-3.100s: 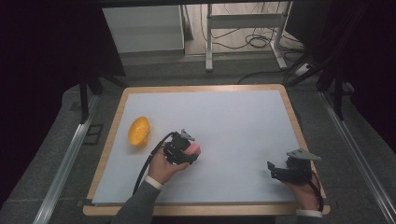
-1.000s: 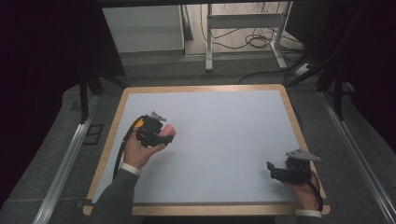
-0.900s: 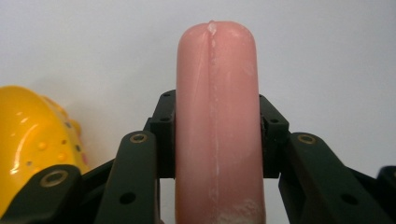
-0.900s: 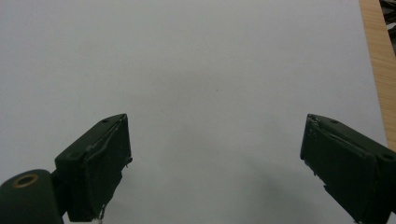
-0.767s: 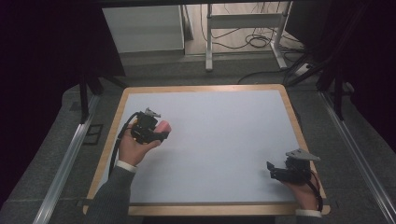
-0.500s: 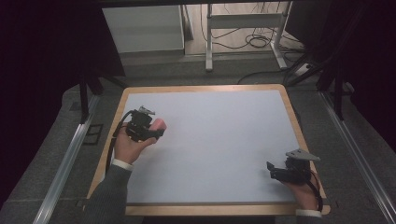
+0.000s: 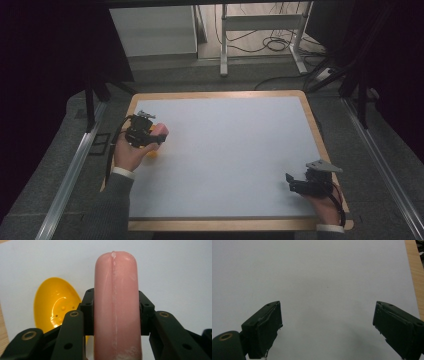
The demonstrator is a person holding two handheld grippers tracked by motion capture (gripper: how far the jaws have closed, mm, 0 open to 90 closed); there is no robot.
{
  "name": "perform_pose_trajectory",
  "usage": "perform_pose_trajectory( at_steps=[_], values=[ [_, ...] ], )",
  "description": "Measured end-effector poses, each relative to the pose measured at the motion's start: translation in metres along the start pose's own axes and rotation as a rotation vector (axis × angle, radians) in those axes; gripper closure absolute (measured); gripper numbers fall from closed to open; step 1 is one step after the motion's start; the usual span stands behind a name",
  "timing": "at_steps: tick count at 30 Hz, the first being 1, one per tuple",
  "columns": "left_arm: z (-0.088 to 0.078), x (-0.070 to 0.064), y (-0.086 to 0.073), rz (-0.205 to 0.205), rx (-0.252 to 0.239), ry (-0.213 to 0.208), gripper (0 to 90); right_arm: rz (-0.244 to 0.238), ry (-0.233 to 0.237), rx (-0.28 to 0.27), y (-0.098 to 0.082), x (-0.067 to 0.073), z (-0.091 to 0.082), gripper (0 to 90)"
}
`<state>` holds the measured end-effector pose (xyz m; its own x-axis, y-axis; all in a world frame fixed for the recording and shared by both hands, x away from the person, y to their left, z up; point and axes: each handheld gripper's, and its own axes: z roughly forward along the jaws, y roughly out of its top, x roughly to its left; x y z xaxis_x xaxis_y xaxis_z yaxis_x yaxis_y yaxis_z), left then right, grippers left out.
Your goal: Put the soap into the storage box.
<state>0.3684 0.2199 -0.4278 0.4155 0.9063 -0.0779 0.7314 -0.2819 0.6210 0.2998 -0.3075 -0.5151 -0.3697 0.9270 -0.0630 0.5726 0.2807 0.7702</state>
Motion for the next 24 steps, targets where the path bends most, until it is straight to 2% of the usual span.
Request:
perform_pose_trajectory(
  at_steps=[14,24],
  values=[
    [0.000,0.020,0.005,-0.033,0.014,0.035,59.9,-0.001,-0.001,0.005,0.000,0.000,0.001,8.3],
    [0.015,0.036,0.004,-0.073,0.051,0.066,59.9,0.006,-0.004,0.002,0.000,-0.001,0.000,8.3]
  ],
)
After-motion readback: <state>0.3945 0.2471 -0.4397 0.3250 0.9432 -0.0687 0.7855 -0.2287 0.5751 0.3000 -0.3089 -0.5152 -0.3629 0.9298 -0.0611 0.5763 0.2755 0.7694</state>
